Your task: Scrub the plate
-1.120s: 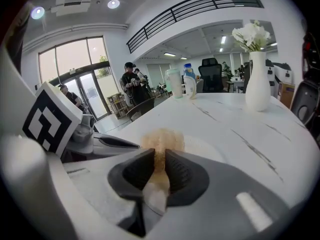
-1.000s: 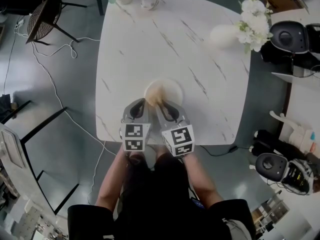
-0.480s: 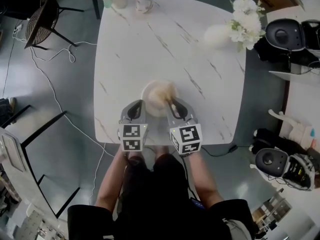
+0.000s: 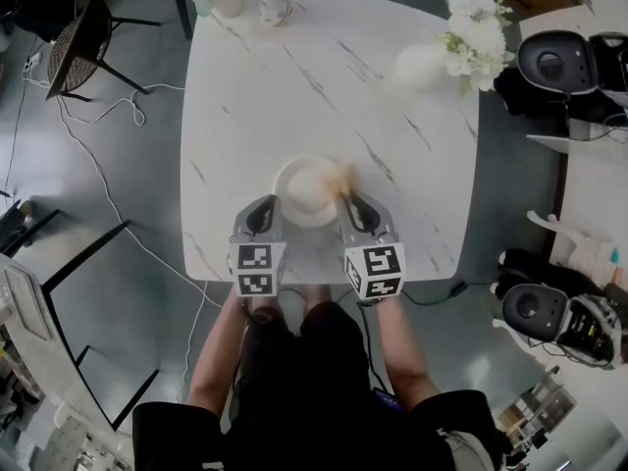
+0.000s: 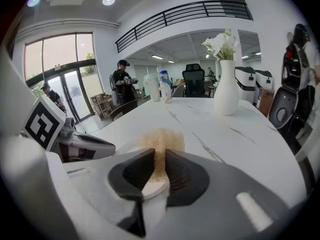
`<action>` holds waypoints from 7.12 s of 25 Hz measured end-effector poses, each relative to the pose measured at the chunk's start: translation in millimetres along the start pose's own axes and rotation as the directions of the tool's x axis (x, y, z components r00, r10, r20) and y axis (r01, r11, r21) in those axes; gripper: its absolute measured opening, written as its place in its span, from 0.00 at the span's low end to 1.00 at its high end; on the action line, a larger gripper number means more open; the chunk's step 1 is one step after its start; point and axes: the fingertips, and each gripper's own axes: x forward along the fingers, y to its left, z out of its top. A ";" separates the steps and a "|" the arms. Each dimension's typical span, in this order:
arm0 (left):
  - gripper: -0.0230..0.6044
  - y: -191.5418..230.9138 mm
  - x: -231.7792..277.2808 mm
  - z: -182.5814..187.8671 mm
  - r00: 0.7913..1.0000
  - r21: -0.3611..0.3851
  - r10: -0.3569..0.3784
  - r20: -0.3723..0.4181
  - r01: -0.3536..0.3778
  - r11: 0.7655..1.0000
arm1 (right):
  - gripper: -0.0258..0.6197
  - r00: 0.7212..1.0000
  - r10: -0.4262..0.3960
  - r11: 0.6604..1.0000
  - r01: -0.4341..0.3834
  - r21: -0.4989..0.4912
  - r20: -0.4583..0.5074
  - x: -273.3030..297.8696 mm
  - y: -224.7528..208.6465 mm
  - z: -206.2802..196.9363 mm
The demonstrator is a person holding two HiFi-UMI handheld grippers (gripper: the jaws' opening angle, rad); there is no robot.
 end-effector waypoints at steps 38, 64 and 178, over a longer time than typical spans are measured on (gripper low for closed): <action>0.05 -3.2 -1.6 0.5 0.999 0.020 0.017 0.027 -0.017 1.000 | 0.15 0.983 0.180 0.983 -0.181 -0.038 -0.023 -0.3 85.3 -17.1; 0.05 -4.9 0.7 -2.0 1.000 0.047 0.013 0.001 -0.013 0.999 | 0.15 1.000 0.001 1.000 -0.001 -0.004 -0.013 -17.1 5.2 -19.4; 0.05 -64.5 -254.6 198.3 0.865 0.218 -0.131 0.484 0.026 0.976 | 0.15 0.850 -0.103 0.985 0.160 -0.067 0.517 -241.1 56.3 181.0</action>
